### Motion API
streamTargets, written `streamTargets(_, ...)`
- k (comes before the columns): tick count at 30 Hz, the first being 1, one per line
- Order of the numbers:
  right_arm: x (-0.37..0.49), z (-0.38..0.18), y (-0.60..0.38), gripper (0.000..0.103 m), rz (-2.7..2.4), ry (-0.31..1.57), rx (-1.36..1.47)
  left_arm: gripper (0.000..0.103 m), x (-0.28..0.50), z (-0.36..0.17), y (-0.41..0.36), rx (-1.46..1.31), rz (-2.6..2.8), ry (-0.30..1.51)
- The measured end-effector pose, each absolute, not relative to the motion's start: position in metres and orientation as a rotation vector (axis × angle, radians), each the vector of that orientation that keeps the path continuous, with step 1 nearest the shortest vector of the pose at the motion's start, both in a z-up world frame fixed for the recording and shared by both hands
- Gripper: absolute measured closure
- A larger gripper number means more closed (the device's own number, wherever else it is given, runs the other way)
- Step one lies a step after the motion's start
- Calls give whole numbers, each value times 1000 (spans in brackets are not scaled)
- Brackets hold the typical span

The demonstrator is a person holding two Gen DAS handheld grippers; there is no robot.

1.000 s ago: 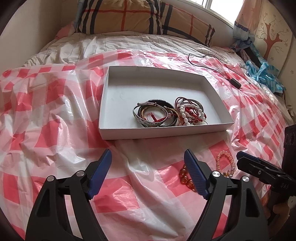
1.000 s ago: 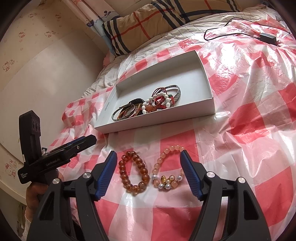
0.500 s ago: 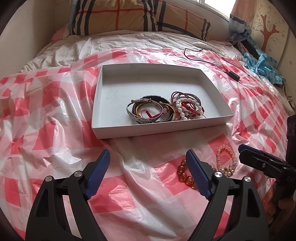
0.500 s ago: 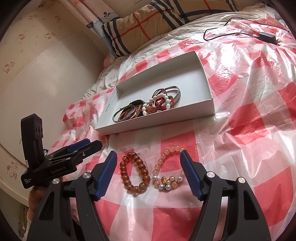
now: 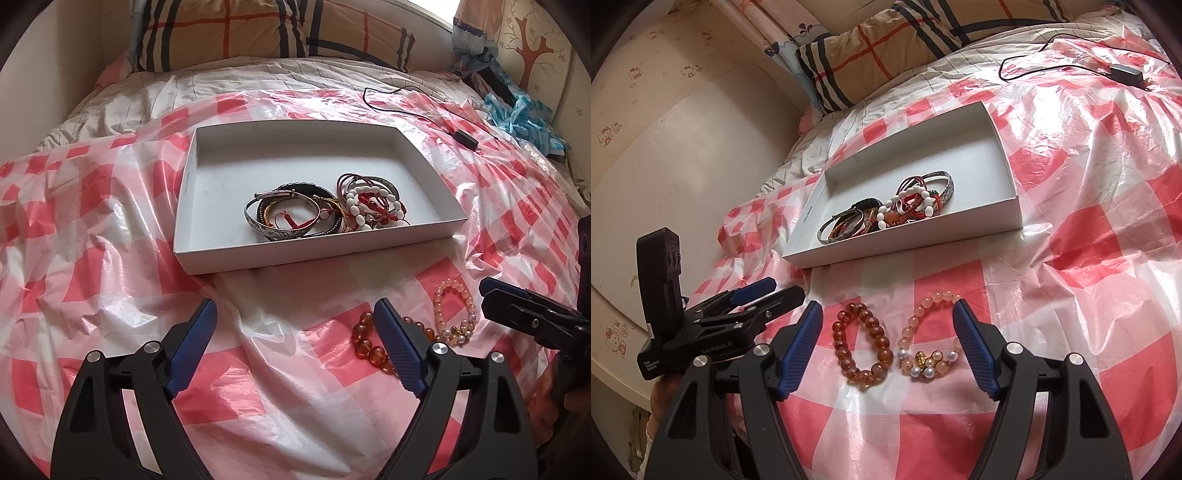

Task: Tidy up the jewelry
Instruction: 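Withdraw both open tools from the tray toward the two remaining bead bracelets, then close the right tool on the pink bead bracelet while the left grasps the amber bracelet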

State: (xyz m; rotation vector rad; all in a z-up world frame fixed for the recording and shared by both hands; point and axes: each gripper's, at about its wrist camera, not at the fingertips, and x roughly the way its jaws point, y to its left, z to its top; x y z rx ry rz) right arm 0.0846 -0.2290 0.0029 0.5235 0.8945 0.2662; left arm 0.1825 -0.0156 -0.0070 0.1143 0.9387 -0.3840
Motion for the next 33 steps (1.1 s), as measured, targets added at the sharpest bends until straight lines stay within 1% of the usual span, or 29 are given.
streamTargets(13, 84, 5, -233, 33, 227, 906, 499, 20, 180, -6, -20, 164, -402, 936)
streamTargets(19, 82, 7, -231, 33, 136, 945, 365, 19, 181, -8, -18, 161, -419, 946)
streamTargets(28, 83, -1, -210, 33, 24, 940, 110, 19, 176, -17, -46, 218, -454, 943)
streamTargets(33, 90, -13, -207, 33, -58, 973, -29, 19, 173, -36, -69, 375, -429, 940)
